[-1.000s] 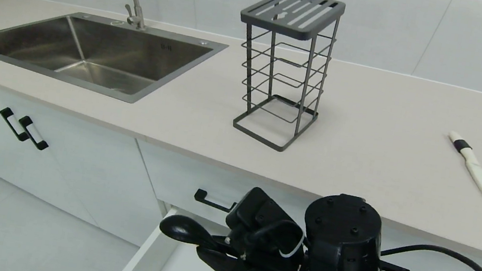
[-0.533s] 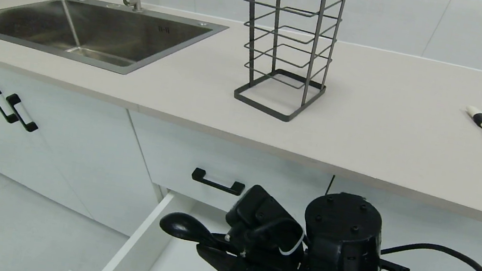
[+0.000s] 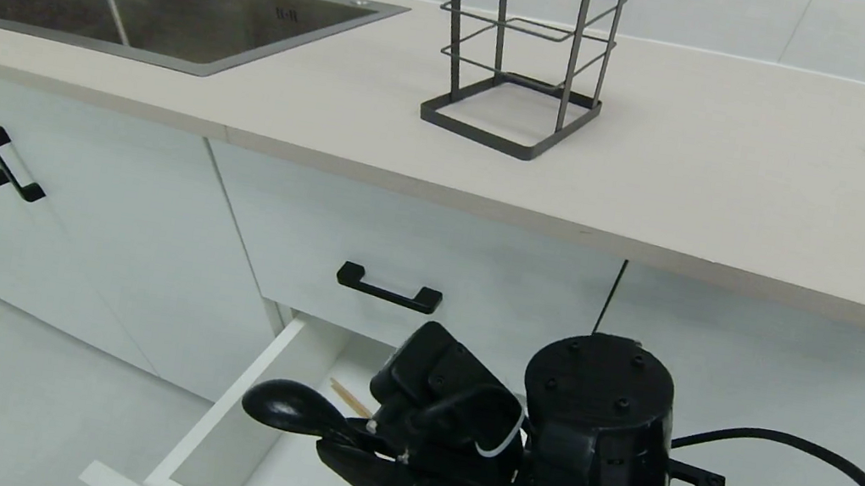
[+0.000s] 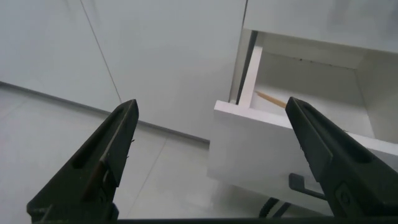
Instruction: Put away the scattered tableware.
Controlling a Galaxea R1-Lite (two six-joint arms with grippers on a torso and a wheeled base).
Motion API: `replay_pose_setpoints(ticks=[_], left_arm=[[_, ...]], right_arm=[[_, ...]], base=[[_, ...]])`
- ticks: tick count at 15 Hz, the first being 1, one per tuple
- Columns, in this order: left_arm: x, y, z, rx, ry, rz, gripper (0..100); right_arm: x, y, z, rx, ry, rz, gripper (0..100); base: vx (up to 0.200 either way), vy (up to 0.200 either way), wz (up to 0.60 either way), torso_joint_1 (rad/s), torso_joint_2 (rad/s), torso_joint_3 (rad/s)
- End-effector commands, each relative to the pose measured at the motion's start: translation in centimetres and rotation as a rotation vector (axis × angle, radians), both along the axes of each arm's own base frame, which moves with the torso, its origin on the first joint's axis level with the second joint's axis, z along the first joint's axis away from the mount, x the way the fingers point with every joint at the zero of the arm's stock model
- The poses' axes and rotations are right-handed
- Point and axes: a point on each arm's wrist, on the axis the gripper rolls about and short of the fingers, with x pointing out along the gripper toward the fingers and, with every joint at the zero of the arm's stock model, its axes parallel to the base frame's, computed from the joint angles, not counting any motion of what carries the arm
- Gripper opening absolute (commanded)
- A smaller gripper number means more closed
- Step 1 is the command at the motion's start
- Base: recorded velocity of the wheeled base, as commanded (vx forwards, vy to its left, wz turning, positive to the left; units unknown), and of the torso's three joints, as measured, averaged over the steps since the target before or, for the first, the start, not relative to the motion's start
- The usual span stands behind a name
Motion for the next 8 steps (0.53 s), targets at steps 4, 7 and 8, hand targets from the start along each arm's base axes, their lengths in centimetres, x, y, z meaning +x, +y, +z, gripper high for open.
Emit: replay_pose_setpoints(ticks=[4, 7, 8], left_arm=[[0.0, 0.0, 0.0, 0.0, -0.001, 0.001, 100], [0.0, 0.0, 0.0, 0.0, -0.001, 0.001, 100], [0.0, 0.0, 0.0, 0.0, -0.001, 0.001, 100]], right_arm=[[-1.4, -0.9, 3.5, -0.01, 0.018, 0.035, 0], [-2.7, -3.8, 3.3, -0.05, 0.031, 0.016, 0], [-2.6, -4.4, 3.4, -0.036, 0.021, -0.002, 0]], base=[[0.0, 0.0, 0.0, -0.005, 0.1, 0.049], [0.0, 0.0, 0.0, 0.0, 0.0, 0.0], [0.0, 0.0, 0.0, 0.0, 0.0, 0.0]])
